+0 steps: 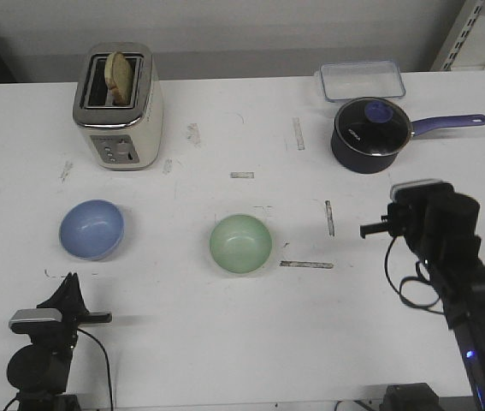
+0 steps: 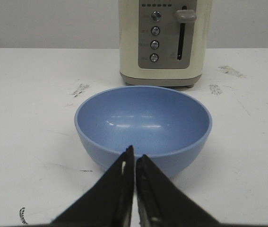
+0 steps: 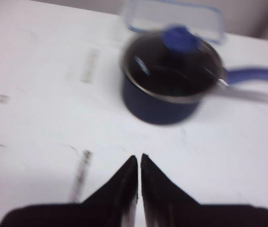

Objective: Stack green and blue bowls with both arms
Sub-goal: 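Release the green bowl and retract the right gripper to rest, then reach the left gripper forward to the rim of the light blue bowl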

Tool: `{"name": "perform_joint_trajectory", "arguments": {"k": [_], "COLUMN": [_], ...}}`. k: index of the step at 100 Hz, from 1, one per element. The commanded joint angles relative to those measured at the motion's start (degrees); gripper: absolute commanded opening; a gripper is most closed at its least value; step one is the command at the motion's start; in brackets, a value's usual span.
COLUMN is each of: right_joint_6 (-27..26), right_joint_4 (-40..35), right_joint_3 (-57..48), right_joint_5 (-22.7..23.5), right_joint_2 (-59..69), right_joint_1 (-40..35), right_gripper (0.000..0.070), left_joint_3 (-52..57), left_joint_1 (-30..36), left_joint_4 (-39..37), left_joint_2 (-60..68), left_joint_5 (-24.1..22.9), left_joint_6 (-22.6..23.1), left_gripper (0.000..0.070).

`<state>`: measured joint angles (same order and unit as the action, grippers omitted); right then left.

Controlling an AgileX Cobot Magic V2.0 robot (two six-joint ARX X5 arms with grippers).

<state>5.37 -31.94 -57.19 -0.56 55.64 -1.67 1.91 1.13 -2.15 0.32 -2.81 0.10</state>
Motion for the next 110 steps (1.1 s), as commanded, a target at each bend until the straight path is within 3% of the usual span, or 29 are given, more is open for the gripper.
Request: {"name": "perform_joint_trajectory", "arguments": {"k": [1,30,63,85,110], "right_joint_6": [-1.2,-1.1,-1.5,-1.5,-1.5], "right_joint_4": [3.4,8.6,12.3,12.2,12.2], "right_joint_3": [7.5,28.9,31.1,31.1,31.1], "right_joint_5": [-1.2,-2.3,-2.3,-2.3,-2.3], "right_joint_2": [-5.6,-28.0,-36.4,-36.4,-36.0], "right_joint_1": [0.2,0.1,0.1,0.1,0.1], "right_gripper": [0.0000,0.0000,0.0000,0.0000,0.0000], "left_joint_3": [-1.1,-1.1,3.3,20.1,46.3], "left_joint_1": [-0.1,-0.1,-0.1,-0.1,-0.3], "left_joint_4": [-0.6,-0.9,-3.0,-4.5,8.7], "left_joint_2": [-0.1,-0.1,-0.1,5.5,29.8], "left_joint_5": [0.0,0.1,0.0,-0.7,-1.4], "left_joint_6": [0.3,0.3,-1.2,-1.6,1.0], "left_gripper": [0.0001,0.0001,0.0001,0.0001,0.0001]}}
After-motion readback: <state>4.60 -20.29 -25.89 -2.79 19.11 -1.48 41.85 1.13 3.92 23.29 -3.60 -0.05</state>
